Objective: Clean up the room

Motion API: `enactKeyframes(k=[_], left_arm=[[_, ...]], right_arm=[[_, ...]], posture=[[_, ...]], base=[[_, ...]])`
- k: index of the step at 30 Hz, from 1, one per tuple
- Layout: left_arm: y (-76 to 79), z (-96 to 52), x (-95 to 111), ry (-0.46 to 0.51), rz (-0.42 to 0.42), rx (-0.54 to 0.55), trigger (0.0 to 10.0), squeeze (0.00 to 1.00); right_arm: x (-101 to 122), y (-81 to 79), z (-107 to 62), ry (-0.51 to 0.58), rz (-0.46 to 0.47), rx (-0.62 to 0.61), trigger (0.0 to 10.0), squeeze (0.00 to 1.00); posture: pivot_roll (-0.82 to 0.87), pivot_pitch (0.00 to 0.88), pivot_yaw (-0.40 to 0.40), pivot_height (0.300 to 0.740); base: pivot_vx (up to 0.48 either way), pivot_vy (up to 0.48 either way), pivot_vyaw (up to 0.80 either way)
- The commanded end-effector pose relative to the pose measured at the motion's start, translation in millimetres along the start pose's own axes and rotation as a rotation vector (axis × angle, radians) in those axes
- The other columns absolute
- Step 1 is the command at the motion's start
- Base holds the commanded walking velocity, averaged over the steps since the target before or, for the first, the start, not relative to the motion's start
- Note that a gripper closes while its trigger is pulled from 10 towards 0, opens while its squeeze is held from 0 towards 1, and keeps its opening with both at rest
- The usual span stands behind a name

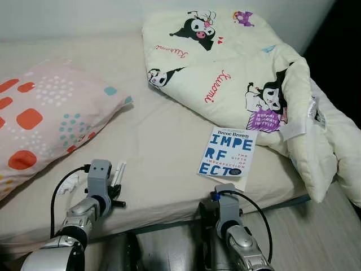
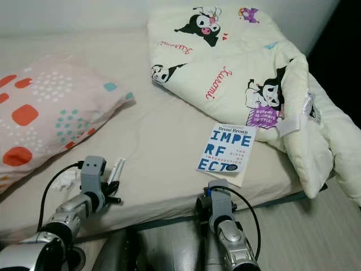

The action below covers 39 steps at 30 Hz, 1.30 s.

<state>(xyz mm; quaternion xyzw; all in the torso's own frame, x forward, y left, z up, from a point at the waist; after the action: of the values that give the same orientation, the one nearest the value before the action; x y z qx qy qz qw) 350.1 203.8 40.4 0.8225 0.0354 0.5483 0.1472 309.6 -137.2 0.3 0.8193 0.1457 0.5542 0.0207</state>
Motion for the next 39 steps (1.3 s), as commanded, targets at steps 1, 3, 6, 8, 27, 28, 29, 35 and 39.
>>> enactKeyframes(k=[1,3,6,8,27,28,29,35,39], left_arm=[[2.8,-0.5,-7,-0.001,-0.082,-0.015,0.0,0.00],[5.7,0.7,-3,0.033,-0.163,-0.037,0.0,0.00],[8.6,2.1,4,0.088,-0.266,-0.069,0.0,0.00],[9.9,2.3,8,0.112,-0.318,-0.091,0.0,0.00],[34.5,-6.3,-20,0.164,-0.468,-0.291,10.0,0.00],[34.6,-6.7,-22,0.156,-0.466,-0.285,10.0,0.00],[34.6,-6.7,-22,0.156,-0.466,-0.285,10.0,0.00],[23.7,-12.2,-34,0.128,-0.468,-0.221,10.0,0.00],[23.3,-16.3,-41,0.110,-0.449,-0.241,10.0,0.00]], right_arm=[[-6,-2.9,-0.9,-0.024,0.022,0.008,10.0,0.00],[0,-2.9,2.2,-0.008,0.019,0.015,10.0,0.00],[11,-2.8,6.4,0.028,0.045,0.038,10.0,0.00],[16,-2.8,8.0,0.049,0.057,0.049,10.0,0.00],[115,-28.4,14.8,0.412,0.132,0.292,10.0,0.00],[115,-29.4,14.9,0.412,0.136,0.299,10.0,0.00],[115,-29.4,14.9,0.412,0.136,0.299,10.0,0.00],[112,-46.2,11.0,0.412,0.135,0.383,10.0,0.00],[109,-53.0,9.3,0.407,0.135,0.419,10.0,0.00]], posture=[[-0.16,0.258,-0.007,0.586],[-0.15,0.242,-0.009,0.586],[-0.15,0.230,-0.011,0.586],[-0.14,0.213,-0.014,0.586],[-0.11,0.152,-0.021,0.586],[-0.11,0.152,-0.021,0.586],[-0.11,0.152,-0.021,0.586],[-0.10,0.150,-0.020,0.586],[-0.09,0.153,-0.017,0.586]], base=[[0.000,0.000,0.00],[0.000,0.000,0.00],[0.000,0.000,0.00],[0.000,0.000,0.00],[0.000,0.000,0.31],[0.000,0.000,0.78],[0.000,0.000,0.78],[0.000,0.000,0.78],[0.000,0.000,0.78]])
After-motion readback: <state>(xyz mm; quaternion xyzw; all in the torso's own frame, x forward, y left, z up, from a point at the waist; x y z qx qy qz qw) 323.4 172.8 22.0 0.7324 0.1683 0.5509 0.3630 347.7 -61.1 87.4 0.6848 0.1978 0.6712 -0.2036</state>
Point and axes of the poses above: a point about 5 cm out from each wrist's last joint towards the gripper, its own z axis pointing out of the wrist towards the gripper, its own x axis along the axis of the wrist's last joint, y = z × x, the point moved 2 cm from there along z, pointing out of the wrist towards the gripper, and after that the axes turned 9 degrees about -z, right-handed, at the moved point
